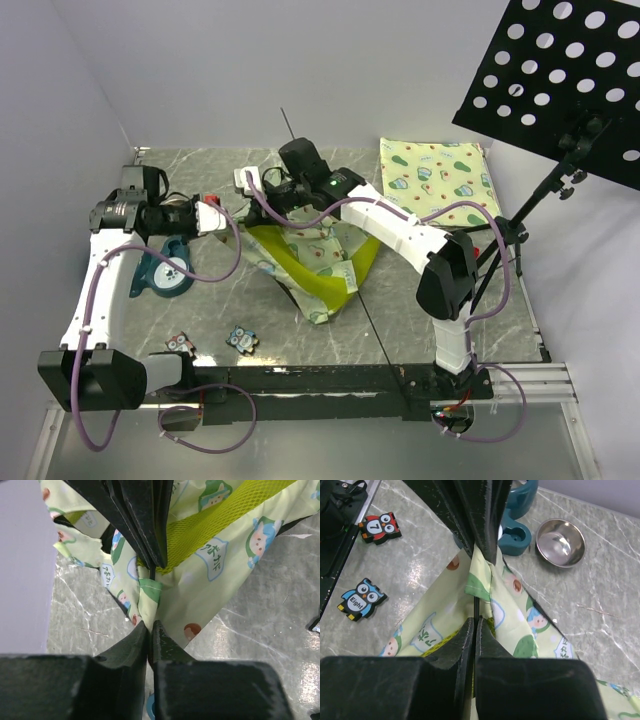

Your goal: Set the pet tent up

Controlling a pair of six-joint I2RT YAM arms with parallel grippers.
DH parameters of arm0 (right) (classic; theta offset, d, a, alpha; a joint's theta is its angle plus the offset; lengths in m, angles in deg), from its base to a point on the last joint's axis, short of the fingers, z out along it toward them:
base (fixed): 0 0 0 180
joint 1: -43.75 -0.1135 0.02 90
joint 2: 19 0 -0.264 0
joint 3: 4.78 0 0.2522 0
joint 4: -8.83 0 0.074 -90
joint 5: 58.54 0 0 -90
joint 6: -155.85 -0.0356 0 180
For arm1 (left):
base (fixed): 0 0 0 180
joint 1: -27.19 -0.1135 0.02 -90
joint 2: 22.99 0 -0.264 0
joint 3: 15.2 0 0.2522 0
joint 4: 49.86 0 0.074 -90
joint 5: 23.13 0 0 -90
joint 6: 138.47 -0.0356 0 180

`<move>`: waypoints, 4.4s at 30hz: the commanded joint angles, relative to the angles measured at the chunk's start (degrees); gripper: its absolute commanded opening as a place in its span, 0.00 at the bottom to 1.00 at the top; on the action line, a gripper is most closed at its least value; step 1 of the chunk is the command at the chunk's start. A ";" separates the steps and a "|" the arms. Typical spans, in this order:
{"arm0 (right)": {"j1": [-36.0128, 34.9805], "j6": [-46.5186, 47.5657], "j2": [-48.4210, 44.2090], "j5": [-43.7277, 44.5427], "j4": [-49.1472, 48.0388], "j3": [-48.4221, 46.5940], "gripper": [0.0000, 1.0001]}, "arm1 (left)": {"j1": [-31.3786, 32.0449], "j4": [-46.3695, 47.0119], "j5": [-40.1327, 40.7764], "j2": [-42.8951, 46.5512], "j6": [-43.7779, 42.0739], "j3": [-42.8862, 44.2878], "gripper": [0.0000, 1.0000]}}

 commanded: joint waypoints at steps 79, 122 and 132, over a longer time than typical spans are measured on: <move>6.67 -2.61 -1.18 -9.02 -1.66 3.30 0.00 | 4.62 11.34 -4.51 4.62 16.44 -0.24 0.51; 5.61 -6.30 2.34 -8.06 -2.18 -0.74 0.00 | 18.68 15.20 15.70 -1.63 16.69 2.57 0.01; 5.52 -8.76 2.95 -9.20 -3.33 -1.36 0.00 | 21.32 17.65 13.84 2.85 12.20 -4.98 0.01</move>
